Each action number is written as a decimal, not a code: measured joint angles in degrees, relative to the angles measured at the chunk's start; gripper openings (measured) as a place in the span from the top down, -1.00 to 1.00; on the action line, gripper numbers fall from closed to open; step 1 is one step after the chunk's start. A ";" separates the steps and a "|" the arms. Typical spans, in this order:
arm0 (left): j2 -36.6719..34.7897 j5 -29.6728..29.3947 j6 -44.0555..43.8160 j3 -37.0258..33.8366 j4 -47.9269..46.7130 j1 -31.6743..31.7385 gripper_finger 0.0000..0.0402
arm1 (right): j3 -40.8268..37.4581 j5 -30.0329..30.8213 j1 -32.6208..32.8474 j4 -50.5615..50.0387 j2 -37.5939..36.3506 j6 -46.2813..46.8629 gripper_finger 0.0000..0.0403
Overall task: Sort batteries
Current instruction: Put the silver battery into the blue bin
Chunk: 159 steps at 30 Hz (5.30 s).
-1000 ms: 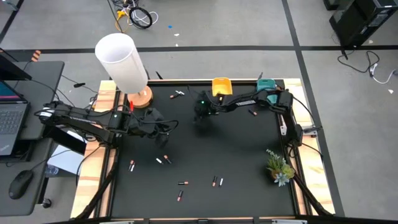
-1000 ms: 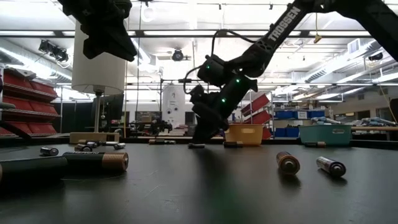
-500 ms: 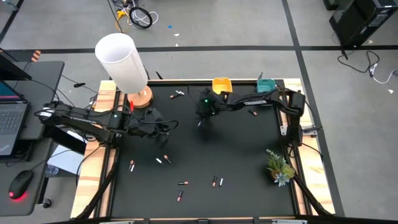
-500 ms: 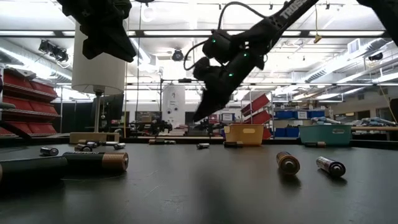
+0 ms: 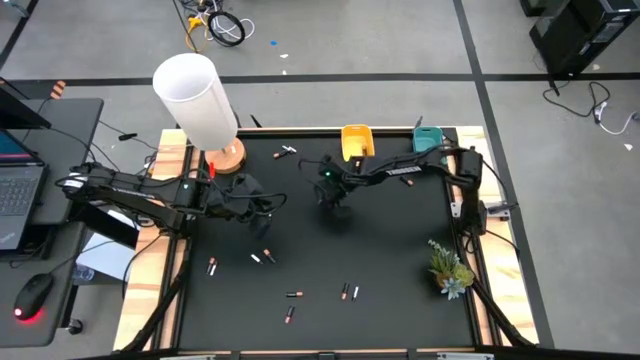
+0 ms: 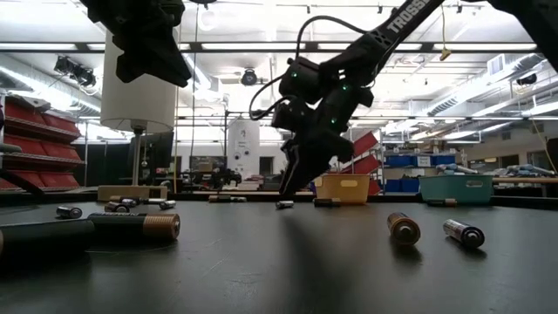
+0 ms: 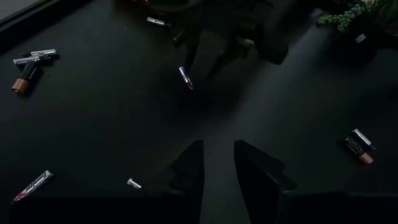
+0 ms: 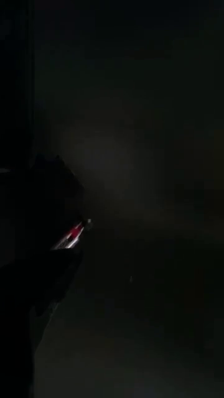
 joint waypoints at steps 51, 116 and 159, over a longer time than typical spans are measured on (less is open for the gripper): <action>0.02 -1.32 -0.53 0.02 -0.08 0.00 0.49 | 0.44 -2.87 -2.07 5.00 0.87 9.84 0.20; 1.44 -8.66 11.17 -0.02 8.57 0.15 0.49 | -8.66 3.83 -3.72 -11.77 -24.80 22.25 0.55; 3.04 -6.50 -0.47 -0.02 8.35 -3.02 0.49 | 9.64 4.88 -5.72 -17.05 3.01 5.55 0.46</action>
